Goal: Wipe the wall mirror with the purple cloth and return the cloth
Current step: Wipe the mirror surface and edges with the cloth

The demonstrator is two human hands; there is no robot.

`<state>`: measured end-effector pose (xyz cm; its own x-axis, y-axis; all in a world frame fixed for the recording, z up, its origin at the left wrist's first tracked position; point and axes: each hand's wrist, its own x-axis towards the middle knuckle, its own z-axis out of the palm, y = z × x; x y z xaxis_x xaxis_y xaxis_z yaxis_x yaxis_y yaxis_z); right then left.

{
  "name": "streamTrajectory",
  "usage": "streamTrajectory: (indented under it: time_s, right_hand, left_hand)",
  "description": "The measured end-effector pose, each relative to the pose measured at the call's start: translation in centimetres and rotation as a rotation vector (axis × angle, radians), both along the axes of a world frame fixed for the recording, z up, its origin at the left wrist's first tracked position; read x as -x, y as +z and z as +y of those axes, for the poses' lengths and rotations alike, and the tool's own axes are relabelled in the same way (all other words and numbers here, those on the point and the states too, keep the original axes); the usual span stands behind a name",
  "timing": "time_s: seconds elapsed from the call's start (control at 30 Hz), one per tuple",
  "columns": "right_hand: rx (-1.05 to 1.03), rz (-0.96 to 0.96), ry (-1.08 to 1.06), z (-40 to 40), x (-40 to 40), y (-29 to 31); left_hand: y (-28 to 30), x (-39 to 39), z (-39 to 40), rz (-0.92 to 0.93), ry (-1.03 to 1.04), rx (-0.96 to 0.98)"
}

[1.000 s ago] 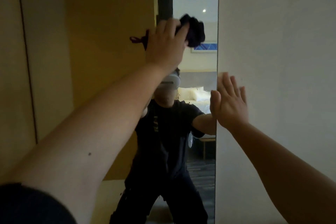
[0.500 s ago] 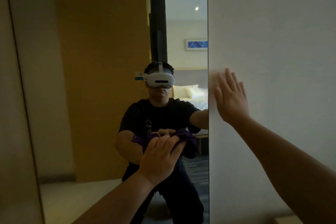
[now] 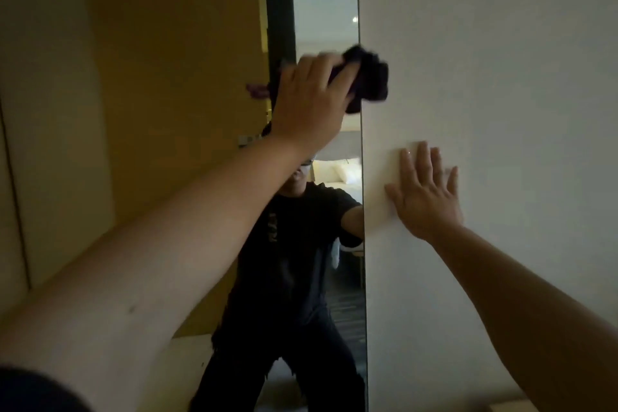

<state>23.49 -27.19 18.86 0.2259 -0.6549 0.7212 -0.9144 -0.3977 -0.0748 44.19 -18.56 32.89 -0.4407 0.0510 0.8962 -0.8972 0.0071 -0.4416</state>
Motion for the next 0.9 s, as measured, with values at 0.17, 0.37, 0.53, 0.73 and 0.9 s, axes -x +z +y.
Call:
streamTrajectory:
  time_s: [0.17, 0.37, 0.53, 0.73, 0.9]
  right_hand:
    - [0.047, -0.024, 0.003, -0.7, 0.1, -0.3]
    - [0.103, -0.053, 0.008, -1.5, -0.1, -0.9]
    - [0.136, -0.065, 0.027, -1.7, -0.1, -1.2]
    - [0.132, -0.078, 0.023, -1.7, -0.3, -1.4]
    - [0.081, -0.036, 0.021, -0.7, -0.6, -1.1]
  left_hand:
    - [2.1, 0.7, -2.5, 0.038, 0.170, 0.009]
    - [-6.8, 0.6, -1.7, -0.087, 0.141, -0.029]
    - [-20.4, 0.2, -0.4, -0.154, 0.114, -0.172]
    - [-34.2, -1.0, 1.1, -0.264, 0.094, -0.459]
    - [-33.9, -0.7, 2.2, -0.218, 0.068, -0.488]
